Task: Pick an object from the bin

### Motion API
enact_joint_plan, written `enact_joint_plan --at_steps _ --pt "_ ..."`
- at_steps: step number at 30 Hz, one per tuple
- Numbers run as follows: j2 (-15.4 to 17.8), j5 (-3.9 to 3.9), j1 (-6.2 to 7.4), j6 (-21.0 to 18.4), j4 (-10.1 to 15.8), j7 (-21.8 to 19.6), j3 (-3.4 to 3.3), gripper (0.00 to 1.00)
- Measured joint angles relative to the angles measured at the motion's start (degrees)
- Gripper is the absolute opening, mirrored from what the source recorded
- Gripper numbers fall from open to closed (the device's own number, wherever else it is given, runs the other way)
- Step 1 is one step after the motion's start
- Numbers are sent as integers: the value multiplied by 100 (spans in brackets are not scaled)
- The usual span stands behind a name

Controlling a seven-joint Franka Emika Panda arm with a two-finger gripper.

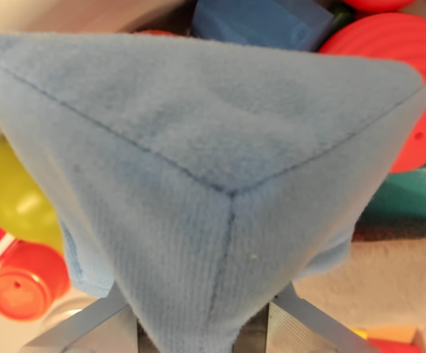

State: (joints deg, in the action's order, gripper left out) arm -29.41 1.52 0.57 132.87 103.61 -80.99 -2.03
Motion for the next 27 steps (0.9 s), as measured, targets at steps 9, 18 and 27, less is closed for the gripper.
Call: enact_joint_plan --at_steps 9,18,27 --pt "313 -8 1 -383 -78 -3 -5 0" --pt "601 -21 1 -828 -238 -13 -7 0" --pt "837 -31 1 -1292 -472 -25 -8 0"
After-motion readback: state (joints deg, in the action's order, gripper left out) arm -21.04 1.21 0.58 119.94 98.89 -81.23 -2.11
